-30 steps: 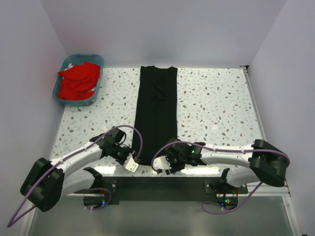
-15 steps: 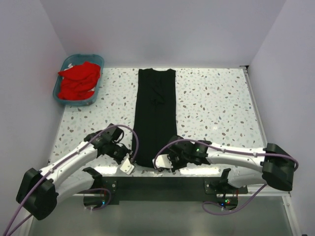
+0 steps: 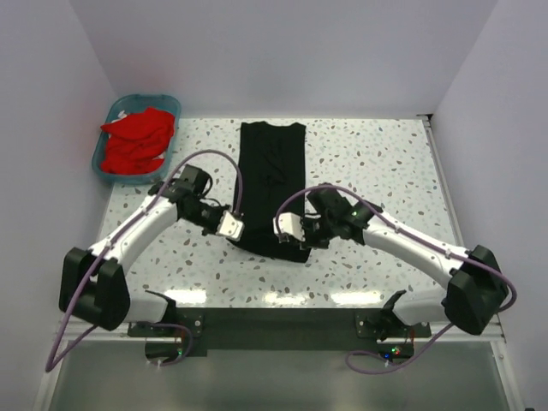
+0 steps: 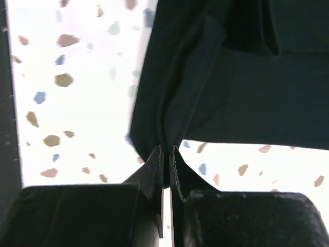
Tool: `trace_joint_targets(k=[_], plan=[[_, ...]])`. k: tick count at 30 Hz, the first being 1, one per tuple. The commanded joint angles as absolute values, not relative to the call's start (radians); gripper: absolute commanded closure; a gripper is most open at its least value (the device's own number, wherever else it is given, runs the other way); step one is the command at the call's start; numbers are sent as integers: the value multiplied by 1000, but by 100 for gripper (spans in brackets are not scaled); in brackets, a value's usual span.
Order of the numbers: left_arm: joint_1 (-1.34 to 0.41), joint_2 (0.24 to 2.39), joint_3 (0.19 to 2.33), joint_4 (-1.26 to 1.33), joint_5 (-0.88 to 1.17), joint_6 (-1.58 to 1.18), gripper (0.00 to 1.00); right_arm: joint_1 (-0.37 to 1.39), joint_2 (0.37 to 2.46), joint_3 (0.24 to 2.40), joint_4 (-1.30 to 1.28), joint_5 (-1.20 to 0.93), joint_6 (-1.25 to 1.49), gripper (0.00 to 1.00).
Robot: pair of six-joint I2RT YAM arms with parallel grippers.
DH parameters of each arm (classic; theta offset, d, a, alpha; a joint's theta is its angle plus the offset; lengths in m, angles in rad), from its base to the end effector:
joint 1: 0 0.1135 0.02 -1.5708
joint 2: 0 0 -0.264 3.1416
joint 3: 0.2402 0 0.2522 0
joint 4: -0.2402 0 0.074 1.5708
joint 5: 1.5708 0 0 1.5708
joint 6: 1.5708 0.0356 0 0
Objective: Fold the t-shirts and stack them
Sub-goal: Fold the tshirt
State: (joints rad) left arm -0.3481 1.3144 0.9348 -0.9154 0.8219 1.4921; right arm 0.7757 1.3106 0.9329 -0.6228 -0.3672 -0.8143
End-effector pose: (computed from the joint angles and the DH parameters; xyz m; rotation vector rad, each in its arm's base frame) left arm 0.2069 -0.1028 0.2393 1.9862 1.3307 -0.6951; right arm 0.1765 0.1910 0.2438 -1.9024 1.6733 0.4554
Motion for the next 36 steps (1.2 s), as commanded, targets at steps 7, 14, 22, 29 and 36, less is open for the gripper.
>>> trace_joint_targets(k=[7,14,22,29,36], plan=[[-255,1644,1280,-854,873,1499,100,566,1597,1239,-701,-492,-1066,100],[-212,1847,1439,-825,844,1537,100,460,1819,1456,-735,-502,-1153,100],[-192,2003,1600,-810,836,1537,100,431,1986,1614,-707,-483,-1180,100],[-175,2097,1651,-770,813,1529,100,425,2097,1695,-631,-443,-1149,100],[-166,2129,1649,-692,813,1488,100,422,2167,1741,-580,-416,-1126,100]])
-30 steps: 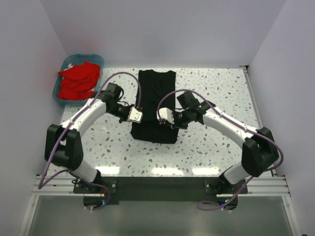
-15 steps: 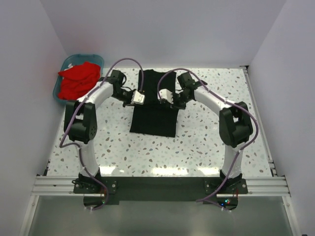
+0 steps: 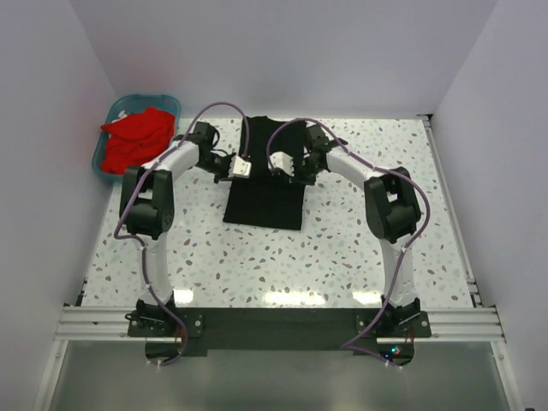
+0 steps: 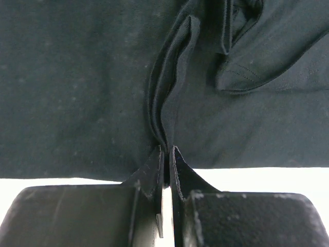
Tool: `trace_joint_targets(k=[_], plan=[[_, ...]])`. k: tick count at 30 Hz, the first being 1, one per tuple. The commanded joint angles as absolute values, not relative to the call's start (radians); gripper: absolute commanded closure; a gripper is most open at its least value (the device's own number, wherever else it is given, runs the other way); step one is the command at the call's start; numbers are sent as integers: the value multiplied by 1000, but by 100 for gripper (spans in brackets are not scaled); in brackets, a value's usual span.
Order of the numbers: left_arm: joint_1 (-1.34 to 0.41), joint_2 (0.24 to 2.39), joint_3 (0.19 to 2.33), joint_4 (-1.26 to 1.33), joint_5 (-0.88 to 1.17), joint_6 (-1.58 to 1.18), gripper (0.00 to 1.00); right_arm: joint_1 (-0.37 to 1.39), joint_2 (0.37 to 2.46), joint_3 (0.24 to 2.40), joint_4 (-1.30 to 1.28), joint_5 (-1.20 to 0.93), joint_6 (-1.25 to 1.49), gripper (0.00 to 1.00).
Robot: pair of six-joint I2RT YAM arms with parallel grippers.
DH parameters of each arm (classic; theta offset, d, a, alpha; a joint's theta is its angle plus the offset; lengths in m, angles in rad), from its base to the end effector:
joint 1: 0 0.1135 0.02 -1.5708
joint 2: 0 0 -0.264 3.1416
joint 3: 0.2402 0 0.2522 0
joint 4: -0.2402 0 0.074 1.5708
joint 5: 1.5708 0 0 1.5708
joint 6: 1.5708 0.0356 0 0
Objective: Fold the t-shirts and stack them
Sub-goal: Fold the tshirt
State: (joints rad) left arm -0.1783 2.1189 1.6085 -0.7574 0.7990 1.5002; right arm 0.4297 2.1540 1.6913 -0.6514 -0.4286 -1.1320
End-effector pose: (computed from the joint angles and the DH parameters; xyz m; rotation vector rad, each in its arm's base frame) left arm 0.4188 -0.1014 0.1772 1.8608 1.4657 -0.5663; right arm 0.4105 0.2044 0.1827 -1.8889 1.7227 0.3177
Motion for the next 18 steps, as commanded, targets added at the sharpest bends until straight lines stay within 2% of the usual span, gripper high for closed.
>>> trace_joint_targets(k=[1,8,15,18], plan=[[-166,2137,1651,-692,811,1488,100,423,2186,1744,-572,-410,-1126,100],[-189,2143,1614,-800,793,1520,100,428,2212,1708,-603,-382,-1147,100],[-252,1976,1320,-808,819,1493,100,469,2070,1493,-591,-399,-1160,100],[-255,1905,1290,-819,853,1447,100,474,1993,1454,-618,-419,-1143,100]])
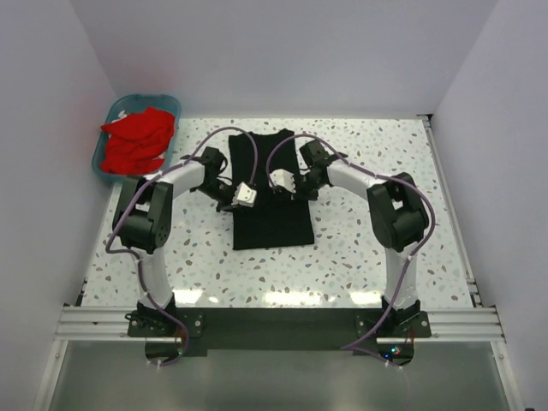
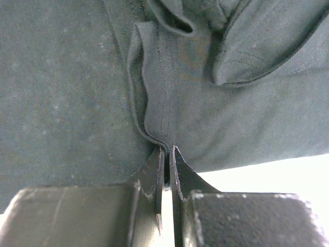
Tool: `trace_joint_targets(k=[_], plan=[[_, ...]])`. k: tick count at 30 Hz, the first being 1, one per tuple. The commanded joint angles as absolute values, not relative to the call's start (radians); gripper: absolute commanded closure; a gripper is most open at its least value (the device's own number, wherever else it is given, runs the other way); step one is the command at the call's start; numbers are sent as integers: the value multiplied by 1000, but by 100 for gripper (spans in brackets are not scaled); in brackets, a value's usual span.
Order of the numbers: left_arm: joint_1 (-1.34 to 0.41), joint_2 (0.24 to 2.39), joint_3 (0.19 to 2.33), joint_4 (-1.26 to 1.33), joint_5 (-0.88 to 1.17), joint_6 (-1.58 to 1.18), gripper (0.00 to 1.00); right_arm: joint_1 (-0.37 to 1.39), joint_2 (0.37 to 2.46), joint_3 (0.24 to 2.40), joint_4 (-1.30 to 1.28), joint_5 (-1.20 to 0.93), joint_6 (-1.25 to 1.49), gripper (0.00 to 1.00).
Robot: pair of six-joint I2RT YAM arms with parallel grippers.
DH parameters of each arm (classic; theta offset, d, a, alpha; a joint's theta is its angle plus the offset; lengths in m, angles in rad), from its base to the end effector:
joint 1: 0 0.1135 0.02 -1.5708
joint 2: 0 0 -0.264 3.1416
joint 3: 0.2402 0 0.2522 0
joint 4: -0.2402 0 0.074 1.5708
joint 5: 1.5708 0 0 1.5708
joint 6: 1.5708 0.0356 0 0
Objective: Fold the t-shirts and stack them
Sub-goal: Fold the tshirt
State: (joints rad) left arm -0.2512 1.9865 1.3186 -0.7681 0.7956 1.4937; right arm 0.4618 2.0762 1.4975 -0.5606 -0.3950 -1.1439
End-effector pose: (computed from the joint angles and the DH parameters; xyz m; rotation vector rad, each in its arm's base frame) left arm 0.3515 -0.1164 0.1524 1.9384 1.5356 -0.7475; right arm 0.3792 0.2040 0.1637 -1.9434 1.7187 0.2988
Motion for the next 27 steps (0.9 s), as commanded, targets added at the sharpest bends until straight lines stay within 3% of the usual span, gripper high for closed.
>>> trace_joint_targets(k=[1,9,22,25,27], plan=[[-253,1878,1293,-836,864,1437,100,474,1974,1456,-650,-425,-1137,100],[-222,1819,1429,-890,907,1387,100,465,1914,1597,-782,-474,-1149,100],[-175,2071,1542,-723,842,1301,100,459,2183,1752,-693,-397,-1147,100],[-172,2114,1568,-693,815,1264,96,457,2220,1769,-652,-370,-1126,100],[-169,2131,1595,-696,807,1249,84,456,2220,1760,-620,-351,-1112,94]])
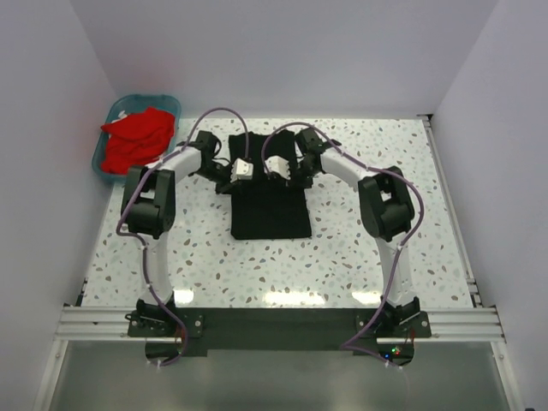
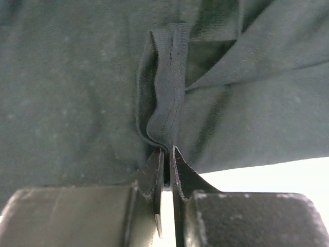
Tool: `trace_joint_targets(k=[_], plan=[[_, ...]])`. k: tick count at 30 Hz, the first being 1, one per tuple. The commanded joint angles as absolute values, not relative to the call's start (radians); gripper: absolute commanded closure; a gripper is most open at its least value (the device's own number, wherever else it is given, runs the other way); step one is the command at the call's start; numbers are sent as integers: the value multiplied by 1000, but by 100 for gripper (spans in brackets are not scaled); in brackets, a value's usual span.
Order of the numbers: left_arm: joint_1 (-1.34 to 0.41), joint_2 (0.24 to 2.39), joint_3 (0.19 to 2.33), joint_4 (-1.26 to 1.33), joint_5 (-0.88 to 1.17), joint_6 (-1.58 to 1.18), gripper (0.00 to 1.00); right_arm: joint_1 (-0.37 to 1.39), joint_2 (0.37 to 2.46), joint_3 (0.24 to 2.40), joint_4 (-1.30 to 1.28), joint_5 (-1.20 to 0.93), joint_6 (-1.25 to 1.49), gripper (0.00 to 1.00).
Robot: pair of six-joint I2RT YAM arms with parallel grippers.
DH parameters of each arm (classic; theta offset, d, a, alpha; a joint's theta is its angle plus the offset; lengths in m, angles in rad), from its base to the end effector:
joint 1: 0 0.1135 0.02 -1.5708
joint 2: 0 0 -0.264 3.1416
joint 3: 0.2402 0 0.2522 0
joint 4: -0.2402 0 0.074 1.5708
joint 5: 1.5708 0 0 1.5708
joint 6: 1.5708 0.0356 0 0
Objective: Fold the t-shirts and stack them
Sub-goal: Fold the tshirt
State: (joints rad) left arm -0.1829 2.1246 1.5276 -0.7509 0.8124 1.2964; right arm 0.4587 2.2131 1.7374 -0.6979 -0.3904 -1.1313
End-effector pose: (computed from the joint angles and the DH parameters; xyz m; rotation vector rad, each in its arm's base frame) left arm 0.4053 -0.1012 0.1539 1.7245 1.7164 -0.7438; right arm 0.4107 0.2179 0.1674 -1.9468 1.7635 0.3155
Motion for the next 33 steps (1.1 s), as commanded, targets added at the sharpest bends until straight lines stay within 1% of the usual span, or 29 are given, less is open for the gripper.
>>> trace_joint_targets(k=[1,2,3,4,5,6,9,11,12,14,16,19,20,21,23,25,28,31,33], plan=[[-169,2134,1600,-689,799,1237,77,457,2218,1761,-614,-345,-1094,88],[-166,2132,1604,-681,795,1203,66,457,2212,1763,-609,-333,-1085,82],[-157,2128,1605,-670,792,1178,62,457,2195,1761,-586,-324,-1069,70],[-150,2114,1603,-640,787,1149,58,457,2183,1756,-572,-312,-1034,65],[-140,2103,1598,-629,787,1103,44,456,2172,1756,-565,-293,-1022,62],[-120,2094,1595,-618,787,1077,37,451,2158,1755,-552,-282,-1008,55],[-62,2019,1578,-528,796,910,29,440,2073,1749,-561,-265,-950,45],[-32,1981,1562,-512,818,872,28,434,2028,1743,-569,-256,-925,43],[-14,1926,1542,-503,821,861,28,427,2008,1740,-584,-258,-910,42],[-9,1861,1453,-491,819,900,28,420,1954,1733,-624,-279,-884,42],[-15,1763,1346,-495,840,945,28,419,1916,1688,-678,-316,-882,45],[-47,1669,1243,-563,860,1003,30,422,1855,1626,-764,-391,-891,54],[-60,1651,1218,-593,865,1067,32,428,1826,1606,-782,-411,-894,59],[-92,1607,1185,-619,868,1092,33,434,1812,1582,-805,-425,-902,62],[-133,1554,1060,-609,853,1146,33,460,1783,1484,-799,-431,-920,67],[-205,1471,937,-566,821,1183,33,483,1747,1390,-776,-430,-930,68],[-273,1395,823,-473,789,1192,32,531,1732,1294,-709,-419,-911,68],[-290,1400,821,-421,790,1149,33,557,1750,1264,-637,-399,-840,70],[-287,1443,851,-376,796,1048,35,554,1773,1304,-597,-394,-754,76]])
